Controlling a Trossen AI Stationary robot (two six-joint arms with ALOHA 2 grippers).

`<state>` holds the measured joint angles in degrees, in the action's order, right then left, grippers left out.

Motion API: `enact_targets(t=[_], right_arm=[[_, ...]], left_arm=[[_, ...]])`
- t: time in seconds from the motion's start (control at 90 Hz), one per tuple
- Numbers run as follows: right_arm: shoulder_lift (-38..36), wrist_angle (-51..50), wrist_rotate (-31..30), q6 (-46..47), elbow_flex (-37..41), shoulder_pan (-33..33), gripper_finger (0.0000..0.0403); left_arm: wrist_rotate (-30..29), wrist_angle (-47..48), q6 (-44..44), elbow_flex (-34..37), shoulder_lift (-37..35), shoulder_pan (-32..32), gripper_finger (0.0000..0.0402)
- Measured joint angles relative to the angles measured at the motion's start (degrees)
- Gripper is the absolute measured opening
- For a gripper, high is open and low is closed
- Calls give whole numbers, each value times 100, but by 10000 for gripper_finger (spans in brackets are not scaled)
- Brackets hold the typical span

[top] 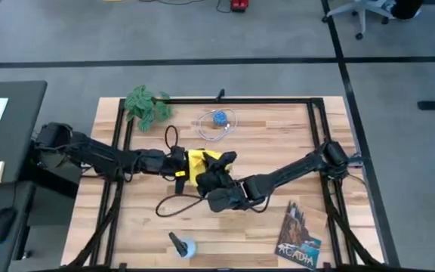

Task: Apply microfiber cloth
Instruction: Wipe the cellphone using a microfiber cloth

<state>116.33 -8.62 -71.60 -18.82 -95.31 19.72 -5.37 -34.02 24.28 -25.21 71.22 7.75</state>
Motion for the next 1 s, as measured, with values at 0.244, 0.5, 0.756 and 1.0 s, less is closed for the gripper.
enact_targets(t=[0.244, 0.5, 0.756, 1.0], right_arm=[[-61, -448, -892, 52, 13, 197, 0], [-110, -675, -150, 651, -9, 214, 0], [-100, -2699, 115, 2425, 11, 624, 0], [-111, -5594, 2375, 4975, 11, 770, 0]], left_arm=[[-66, -69, 18, -17, 0, 83, 11], [37, -115, -114, -4, -254, 60, 11], [27, 1151, -416, 9, -1398, -251, 11], [-375, 2604, -483, 9, -2154, -281, 11]])
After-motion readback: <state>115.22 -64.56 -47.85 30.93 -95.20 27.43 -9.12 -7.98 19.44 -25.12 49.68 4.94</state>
